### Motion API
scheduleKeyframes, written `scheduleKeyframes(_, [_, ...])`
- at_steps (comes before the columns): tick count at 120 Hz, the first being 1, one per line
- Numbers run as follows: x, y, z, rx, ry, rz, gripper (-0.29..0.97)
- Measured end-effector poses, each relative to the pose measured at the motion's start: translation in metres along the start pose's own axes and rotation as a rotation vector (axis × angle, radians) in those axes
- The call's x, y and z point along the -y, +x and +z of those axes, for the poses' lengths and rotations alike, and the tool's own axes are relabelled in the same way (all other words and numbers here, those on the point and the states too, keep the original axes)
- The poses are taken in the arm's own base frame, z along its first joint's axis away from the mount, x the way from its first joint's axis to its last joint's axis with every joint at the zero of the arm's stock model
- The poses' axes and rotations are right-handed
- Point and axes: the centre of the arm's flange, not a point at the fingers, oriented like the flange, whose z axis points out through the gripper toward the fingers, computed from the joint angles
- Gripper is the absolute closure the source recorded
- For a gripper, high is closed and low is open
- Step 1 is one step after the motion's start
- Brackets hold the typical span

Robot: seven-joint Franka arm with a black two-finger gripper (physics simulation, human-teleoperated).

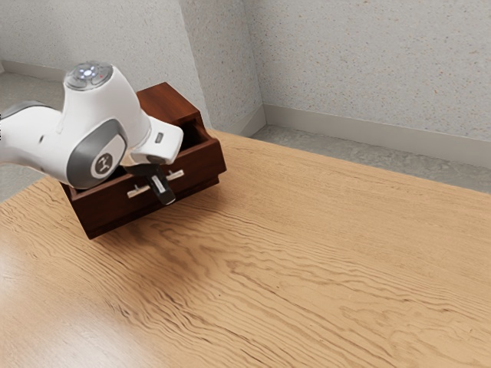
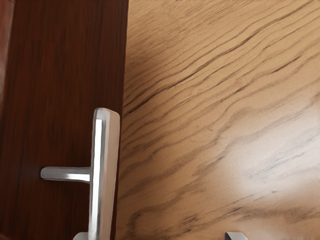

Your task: Pull the drawer handle with one arm to open the drawer

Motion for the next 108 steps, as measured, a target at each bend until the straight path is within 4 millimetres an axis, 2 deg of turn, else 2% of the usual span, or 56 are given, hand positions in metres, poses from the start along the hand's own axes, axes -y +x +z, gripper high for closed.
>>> scheduleKeyframes(32, [-0.028,0.007,-0.015,-0.012,0.007,0.013,0.37])
scheduleKeyframes(57, [-0.046,0.012,-0.018,-0.016,0.003,0.012,0.34])
scheduleKeyframes(80, [-0.052,0.008,-0.027,-0.019,0.014,0.001,0.37])
scheduleKeyframes(97, [-0.051,0.004,-0.059,-0.052,0.051,-0.013,0.36])
scheduleKeyframes(104, [-0.066,0.012,-0.079,-0.067,0.058,0.009,0.28])
scheduleKeyframes(108, [-0.076,0.021,-0.097,-0.087,0.034,0.002,0.23])
